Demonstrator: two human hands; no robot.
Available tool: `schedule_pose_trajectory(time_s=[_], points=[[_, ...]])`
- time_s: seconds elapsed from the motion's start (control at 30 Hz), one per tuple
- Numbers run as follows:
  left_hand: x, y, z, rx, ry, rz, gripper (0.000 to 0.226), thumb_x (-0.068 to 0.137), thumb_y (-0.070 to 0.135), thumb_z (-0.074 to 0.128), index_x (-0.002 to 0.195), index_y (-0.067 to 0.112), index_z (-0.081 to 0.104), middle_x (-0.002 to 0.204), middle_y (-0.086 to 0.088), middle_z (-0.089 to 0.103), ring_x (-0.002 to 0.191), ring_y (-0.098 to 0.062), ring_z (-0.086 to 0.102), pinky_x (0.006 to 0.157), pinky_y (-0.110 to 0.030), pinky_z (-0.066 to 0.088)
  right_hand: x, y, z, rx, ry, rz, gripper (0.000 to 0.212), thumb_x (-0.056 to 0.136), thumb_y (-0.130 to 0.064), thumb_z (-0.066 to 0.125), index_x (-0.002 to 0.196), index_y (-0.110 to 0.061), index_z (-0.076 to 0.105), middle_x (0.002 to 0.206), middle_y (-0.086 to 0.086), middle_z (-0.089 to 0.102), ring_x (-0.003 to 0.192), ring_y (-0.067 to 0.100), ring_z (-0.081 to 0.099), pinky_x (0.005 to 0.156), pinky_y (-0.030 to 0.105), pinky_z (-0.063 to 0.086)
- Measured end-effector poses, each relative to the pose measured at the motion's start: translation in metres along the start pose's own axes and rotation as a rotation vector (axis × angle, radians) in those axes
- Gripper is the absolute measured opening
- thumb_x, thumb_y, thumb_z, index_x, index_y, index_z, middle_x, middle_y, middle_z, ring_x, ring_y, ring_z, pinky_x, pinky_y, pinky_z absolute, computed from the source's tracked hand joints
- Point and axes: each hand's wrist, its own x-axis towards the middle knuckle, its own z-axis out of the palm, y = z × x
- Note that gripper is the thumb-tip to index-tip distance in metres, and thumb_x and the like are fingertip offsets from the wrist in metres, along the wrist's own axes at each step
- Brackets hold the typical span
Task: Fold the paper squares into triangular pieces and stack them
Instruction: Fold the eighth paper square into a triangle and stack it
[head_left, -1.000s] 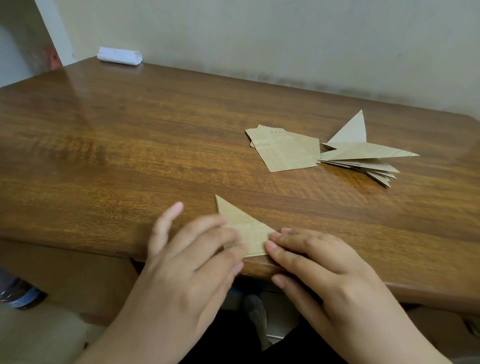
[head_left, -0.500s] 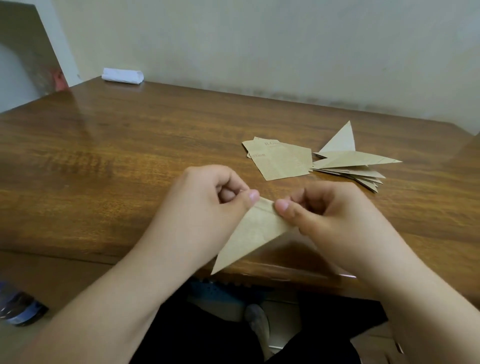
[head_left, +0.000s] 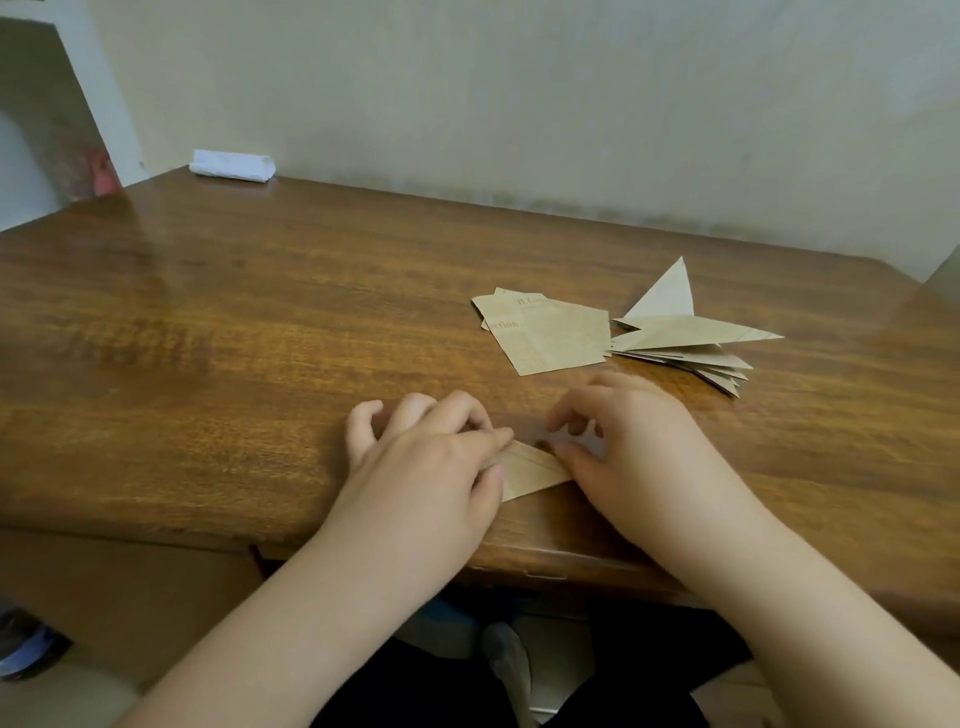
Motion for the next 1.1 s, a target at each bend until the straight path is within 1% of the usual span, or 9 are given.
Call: schedule_pose_trajectory(time_s=[0.07,0.13,0.27,0.57,0.67,0.77,0.83,0.97,1.1], points=[[0.001,-0.001,-0.001,0.016,-0.017,-0.004,0.036,0.095,0.043,0.036,0.129,0.050,0.046,0.117,0.028,0.035,0.118,0.002,0.022,0.110,-0.040,-0.002,-0.003,-0.001,0.008,0.029,-0.006,-0.142,0.033,0.090,-0.007,0.051,0.110,-0.025,0.069,0.097,-0.002,0.057,0.096,0.017,0.052,0.081,0.033,0.047],[0.003,-0.003,-0.002,0.031,-0.024,-0.005,0.035,0.095,0.044,0.036,0.128,0.051,0.047,0.119,0.029,0.035,0.121,0.003,0.019,0.110,-0.045,-0.008,-0.006,0.001,0.015,0.004,0.022,-0.235,0.038,0.085,0.000,0.049,0.110,-0.017,0.072,0.091,0.004,0.061,0.087,0.025,0.059,0.070,0.039,0.053],[0.002,-0.008,-0.004,0.046,-0.090,-0.012,0.037,0.094,0.049,0.033,0.130,0.055,0.042,0.126,0.035,0.035,0.132,0.002,0.011,0.108,-0.053,-0.020,-0.011,0.012,0.023,-0.079,0.090,-0.316,0.036,0.068,0.002,0.065,0.101,-0.011,0.074,0.080,0.005,0.062,0.068,0.025,0.060,0.051,0.033,0.052],[0.004,-0.024,-0.010,0.059,-0.208,0.049,0.043,0.090,0.058,0.031,0.133,0.059,0.030,0.127,0.044,0.025,0.139,0.002,-0.012,0.102,-0.056,-0.030,-0.035,0.030,0.001,-0.097,0.086,-0.328,0.026,0.082,-0.014,0.054,0.097,-0.016,0.076,0.083,-0.003,0.058,0.070,0.015,0.053,0.056,0.026,0.050],[0.006,-0.034,-0.009,0.092,-0.249,0.118,0.064,0.073,0.073,0.010,0.134,0.061,0.024,0.125,0.051,0.018,0.137,0.004,-0.022,0.098,-0.056,-0.035,-0.041,0.035,-0.003,-0.094,0.043,-0.319,0.037,0.086,-0.022,0.040,0.099,-0.018,0.075,0.087,-0.007,0.057,0.074,0.012,0.053,0.066,0.020,0.046],[0.008,-0.040,-0.009,0.117,-0.287,0.179,0.078,0.061,0.072,-0.003,0.135,0.062,0.019,0.121,0.055,0.011,0.135,0.004,-0.030,0.094,-0.053,-0.039,-0.041,0.036,-0.004,-0.114,0.025,-0.323,0.043,0.082,-0.022,0.035,0.101,-0.019,0.074,0.088,-0.009,0.057,0.077,0.006,0.048,0.070,0.014,0.041],[0.007,-0.040,-0.010,0.135,-0.280,0.198,0.078,0.062,0.071,-0.004,0.137,0.061,0.018,0.121,0.055,0.009,0.134,0.004,-0.031,0.092,-0.051,-0.041,-0.042,0.036,-0.002,-0.106,0.025,-0.319,0.043,0.082,-0.020,0.035,0.100,-0.017,0.074,0.088,-0.008,0.058,0.078,0.006,0.045,0.072,0.017,0.042],[0.006,-0.038,-0.009,0.176,-0.247,0.198,0.080,0.063,0.068,-0.004,0.138,0.057,0.021,0.123,0.053,0.013,0.138,0.003,-0.026,0.096,-0.057,-0.036,-0.046,0.033,-0.002,-0.128,0.037,-0.309,0.042,0.081,-0.021,0.036,0.098,-0.017,0.074,0.086,-0.007,0.059,0.074,0.012,0.054,0.060,0.025,0.053],[0.007,-0.036,-0.010,0.174,-0.275,0.189,0.076,0.067,0.066,-0.001,0.139,0.056,0.017,0.139,0.046,0.012,0.138,0.001,-0.027,0.097,-0.059,-0.034,-0.038,0.023,0.003,-0.108,0.086,-0.282,0.036,0.083,-0.020,0.039,0.100,-0.018,0.071,0.089,-0.005,0.055,0.079,0.013,0.051,0.069,0.020,0.046]])
